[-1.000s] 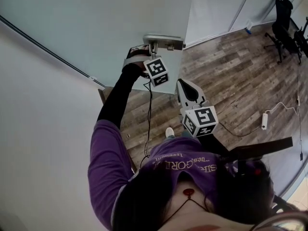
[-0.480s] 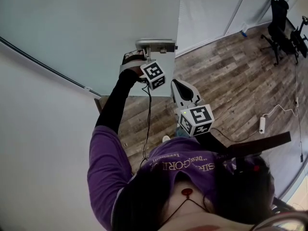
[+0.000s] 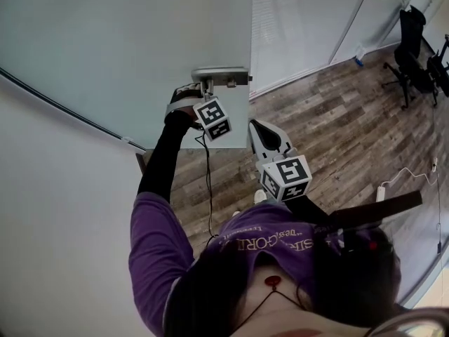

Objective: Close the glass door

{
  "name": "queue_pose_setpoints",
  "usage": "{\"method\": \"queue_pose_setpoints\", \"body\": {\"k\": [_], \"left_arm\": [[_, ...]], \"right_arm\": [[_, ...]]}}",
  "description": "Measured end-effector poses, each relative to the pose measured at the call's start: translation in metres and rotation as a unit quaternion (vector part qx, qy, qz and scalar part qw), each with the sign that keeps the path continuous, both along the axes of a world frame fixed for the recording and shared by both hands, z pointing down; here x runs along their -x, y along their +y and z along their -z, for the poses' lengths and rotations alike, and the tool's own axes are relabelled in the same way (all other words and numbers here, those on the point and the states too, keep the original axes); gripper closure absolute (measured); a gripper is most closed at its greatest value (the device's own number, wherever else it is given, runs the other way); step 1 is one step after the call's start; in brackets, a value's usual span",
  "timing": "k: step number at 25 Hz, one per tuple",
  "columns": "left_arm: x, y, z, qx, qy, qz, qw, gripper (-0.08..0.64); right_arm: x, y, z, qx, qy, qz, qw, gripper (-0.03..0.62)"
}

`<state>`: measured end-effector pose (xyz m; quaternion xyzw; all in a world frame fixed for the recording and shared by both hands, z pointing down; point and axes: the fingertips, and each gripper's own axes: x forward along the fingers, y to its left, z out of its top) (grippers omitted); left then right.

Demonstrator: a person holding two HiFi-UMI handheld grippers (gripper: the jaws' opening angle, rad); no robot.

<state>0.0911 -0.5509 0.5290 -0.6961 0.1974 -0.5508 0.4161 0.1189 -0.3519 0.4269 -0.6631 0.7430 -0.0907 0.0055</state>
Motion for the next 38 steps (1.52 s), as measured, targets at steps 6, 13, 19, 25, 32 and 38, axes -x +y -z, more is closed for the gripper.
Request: {"method": "queue_pose_setpoints", "body": {"k": [6,13,19,25,32,38], "left_arm": [[-0.011,-0.028,-0.002,0.007,-0.011,0.02,0.9997,0.488],[-0.025,-0.057,0.005,-0.004,-0.018,0.046,0.9988,0.494],[-0.034,-0.075,0.006,0.003,-0.022,0.058,0.9981,0.495],[-0.039,-0.093,0.003,0.012,-0.015,0.058,0.9981,0.495],[-0.051,-0.111,0.007,0.011,-0.002,0.058,0.9982,0.495],[-0.057,-0.133,0.005,0.015,0.009,0.061,0.998,0.495]], "right_arm": [[-0.025,-0.016,-0.002,0.005,-0.002,0.006,1.0,0.606],[-0.05,-0.025,-0.003,0.011,-0.01,0.015,1.0,0.606],[-0.058,-0.033,-0.006,0.017,-0.019,0.025,0.999,0.606],[-0.059,-0.055,-0.007,0.02,-0.02,0.031,0.999,0.606],[-0.064,-0.087,0.007,0.011,-0.015,0.028,0.999,0.606],[-0.054,-0.118,0.008,0.009,-0.011,0.033,0.999,0.606]]}}
